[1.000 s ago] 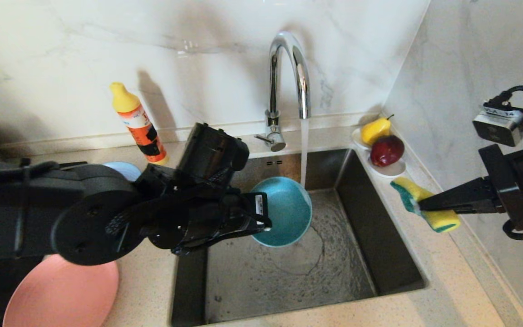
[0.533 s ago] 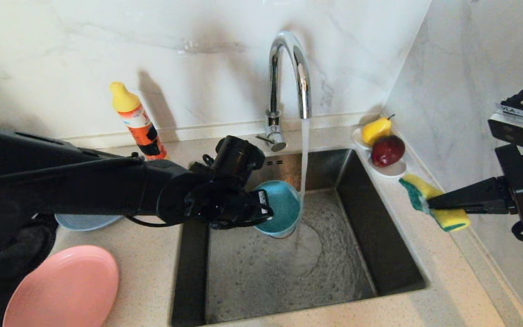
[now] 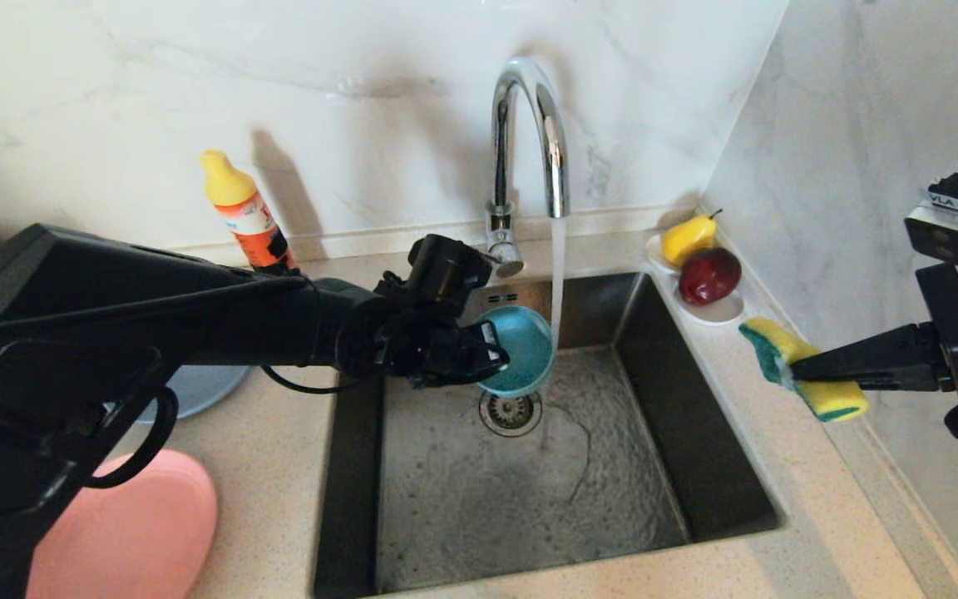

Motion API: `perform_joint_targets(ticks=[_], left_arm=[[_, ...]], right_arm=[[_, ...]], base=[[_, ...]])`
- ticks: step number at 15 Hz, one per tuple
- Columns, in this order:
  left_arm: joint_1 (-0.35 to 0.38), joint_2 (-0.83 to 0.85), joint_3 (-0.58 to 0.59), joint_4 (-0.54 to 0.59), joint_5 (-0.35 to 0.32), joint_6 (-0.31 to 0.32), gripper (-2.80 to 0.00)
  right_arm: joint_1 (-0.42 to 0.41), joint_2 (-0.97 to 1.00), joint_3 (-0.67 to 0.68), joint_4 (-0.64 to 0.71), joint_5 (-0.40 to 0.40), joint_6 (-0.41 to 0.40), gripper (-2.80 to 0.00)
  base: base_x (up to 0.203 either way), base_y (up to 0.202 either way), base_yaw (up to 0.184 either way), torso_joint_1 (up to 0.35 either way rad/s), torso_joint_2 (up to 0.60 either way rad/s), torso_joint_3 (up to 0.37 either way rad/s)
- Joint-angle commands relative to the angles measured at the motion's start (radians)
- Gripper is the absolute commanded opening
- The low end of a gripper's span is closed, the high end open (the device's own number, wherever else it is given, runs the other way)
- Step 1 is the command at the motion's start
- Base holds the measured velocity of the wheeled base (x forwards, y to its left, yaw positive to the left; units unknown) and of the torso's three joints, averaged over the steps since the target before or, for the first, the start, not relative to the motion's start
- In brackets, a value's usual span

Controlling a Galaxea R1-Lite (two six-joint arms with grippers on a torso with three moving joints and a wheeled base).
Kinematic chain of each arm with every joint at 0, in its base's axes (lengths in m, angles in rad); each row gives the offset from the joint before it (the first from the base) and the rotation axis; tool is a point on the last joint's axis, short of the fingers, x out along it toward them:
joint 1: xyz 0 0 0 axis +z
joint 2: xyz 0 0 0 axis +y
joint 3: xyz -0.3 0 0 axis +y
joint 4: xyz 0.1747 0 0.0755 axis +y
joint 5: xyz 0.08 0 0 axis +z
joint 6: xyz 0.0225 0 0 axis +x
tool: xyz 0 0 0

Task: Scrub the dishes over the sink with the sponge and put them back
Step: Rinse the bowl

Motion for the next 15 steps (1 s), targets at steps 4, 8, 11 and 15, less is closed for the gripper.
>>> perform_joint_targets(ticks=[4, 8, 11, 15], left_arm=[[-0.019, 0.047, -0.028, 0.001, 0.001, 0.002, -2.80], [-0.041, 0.050, -0.039, 0.003, 0.002, 0.000, -2.80], [-0.044, 0.051, -0.036, 0.003, 0.001, 0.000, -2.80], [-0.053, 0.037, -0.009, 0.046, -0.010, -0.006, -2.80]], right_arm=[[-0.004, 0.002, 0.002, 0.002, 0.005, 0.002, -2.80], [-0.004, 0.005, 0.007, 0.002, 0.016, 0.001, -2.80], [-0.004, 0.008, 0.008, 0.002, 0.024, 0.001, -2.80], [-0.004, 0.015, 0.020, 0.002, 0.025, 0.001, -2.80]], base=[[0.000, 0.000, 0.000, 0.000, 0.00, 0.000], [0.000, 0.000, 0.000, 0.000, 0.00, 0.000], [0.000, 0.000, 0.000, 0.000, 0.00, 0.000], [0.000, 0.000, 0.000, 0.000, 0.00, 0.000]])
